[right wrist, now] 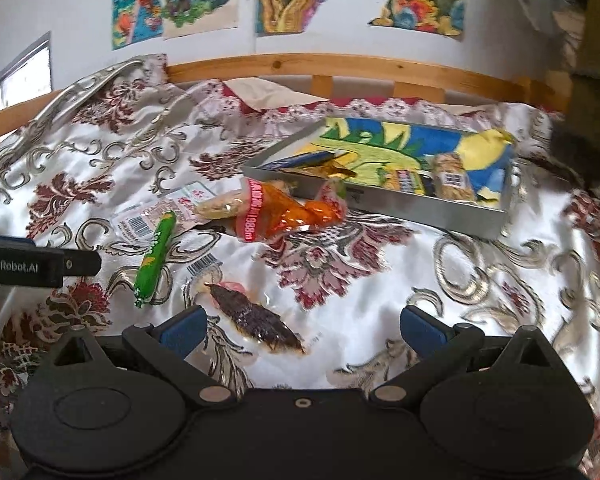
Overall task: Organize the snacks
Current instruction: 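Lower the left tool onto the green stick packet while the right tool approaches the dried-fish packet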
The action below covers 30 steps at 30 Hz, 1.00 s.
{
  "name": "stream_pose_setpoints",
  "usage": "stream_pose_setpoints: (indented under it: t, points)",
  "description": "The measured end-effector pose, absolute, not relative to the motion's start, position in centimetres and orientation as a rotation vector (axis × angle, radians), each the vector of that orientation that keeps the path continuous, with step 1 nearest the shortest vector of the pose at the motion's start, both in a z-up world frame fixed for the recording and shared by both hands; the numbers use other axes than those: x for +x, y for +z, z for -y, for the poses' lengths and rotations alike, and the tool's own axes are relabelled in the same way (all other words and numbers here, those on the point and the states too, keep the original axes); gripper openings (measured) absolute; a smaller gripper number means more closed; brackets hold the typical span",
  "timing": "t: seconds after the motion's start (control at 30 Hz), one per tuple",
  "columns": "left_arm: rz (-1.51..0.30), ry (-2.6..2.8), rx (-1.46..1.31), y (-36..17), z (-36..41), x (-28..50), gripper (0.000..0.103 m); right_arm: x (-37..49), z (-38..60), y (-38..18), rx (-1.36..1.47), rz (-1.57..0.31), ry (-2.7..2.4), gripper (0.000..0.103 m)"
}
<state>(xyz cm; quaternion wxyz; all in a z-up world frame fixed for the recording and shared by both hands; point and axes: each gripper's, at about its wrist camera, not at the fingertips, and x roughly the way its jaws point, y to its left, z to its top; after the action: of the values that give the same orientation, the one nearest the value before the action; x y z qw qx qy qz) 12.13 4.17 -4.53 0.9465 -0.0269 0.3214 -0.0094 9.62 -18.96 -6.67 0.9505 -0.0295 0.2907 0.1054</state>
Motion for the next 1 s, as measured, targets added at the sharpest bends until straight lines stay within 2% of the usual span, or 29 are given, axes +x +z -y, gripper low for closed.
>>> stream_pose_setpoints:
  t: [0.47, 0.8, 1.0]
  points:
    - [-0.663, -0.127, -0.113, -5.5, -2.9, 16.2, 0.103, 12.0, 18.6, -8.9, -0.051, -0.654, 0.272, 0.102]
    - [-0.665, -0.232, -0.105, -6.0, -1.8, 16.3, 0.102, 12.3, 18.5, -9.7, -0.057, -0.686, 0.312, 0.102]
    - [-0.669, -0.272, -0.113, -6.2, -1.4, 16.5, 0.093, 12.4, 17.9, -9.5, -0.117, -0.659, 0.353, 0.099]
